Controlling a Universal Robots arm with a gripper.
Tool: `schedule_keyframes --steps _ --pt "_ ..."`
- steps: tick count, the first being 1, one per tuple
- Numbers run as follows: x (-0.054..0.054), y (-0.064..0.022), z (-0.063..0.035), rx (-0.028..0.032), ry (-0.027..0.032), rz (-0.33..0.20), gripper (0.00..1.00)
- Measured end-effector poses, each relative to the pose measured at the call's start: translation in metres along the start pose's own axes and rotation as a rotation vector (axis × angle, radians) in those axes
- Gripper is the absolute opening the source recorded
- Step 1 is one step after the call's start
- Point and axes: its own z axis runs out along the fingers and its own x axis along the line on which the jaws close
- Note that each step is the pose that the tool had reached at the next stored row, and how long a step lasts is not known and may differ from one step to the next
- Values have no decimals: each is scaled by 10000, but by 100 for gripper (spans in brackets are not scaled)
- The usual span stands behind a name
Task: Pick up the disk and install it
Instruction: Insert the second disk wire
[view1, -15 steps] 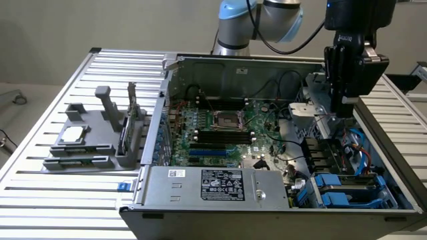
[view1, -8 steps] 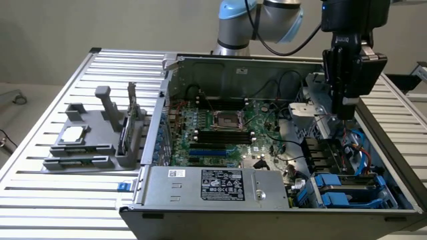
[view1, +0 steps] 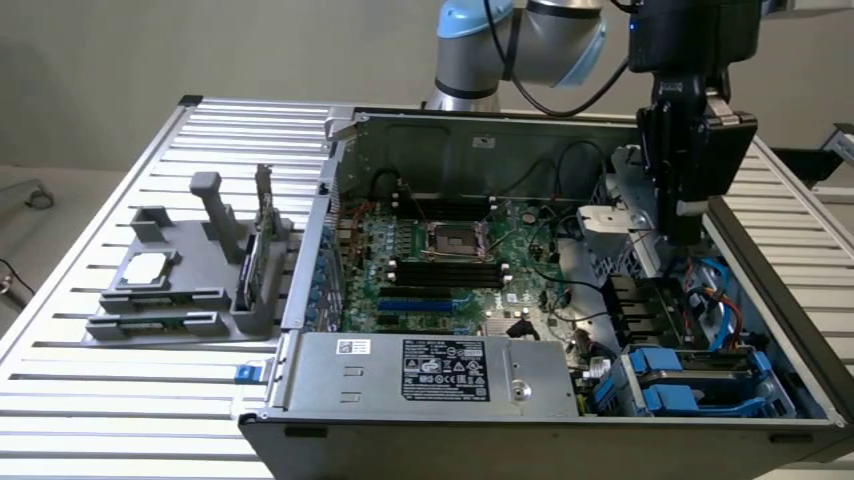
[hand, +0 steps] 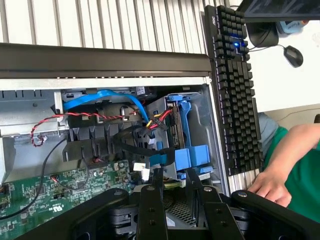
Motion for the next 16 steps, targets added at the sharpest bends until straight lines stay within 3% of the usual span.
schedule_keyframes --steps 5,12,16 --pt "88 -34 1 -128 -168 28 32" --pt "190 -52 -10 -413 -556 84 32" --pt "251 -65 4 -488 -683 96 32"
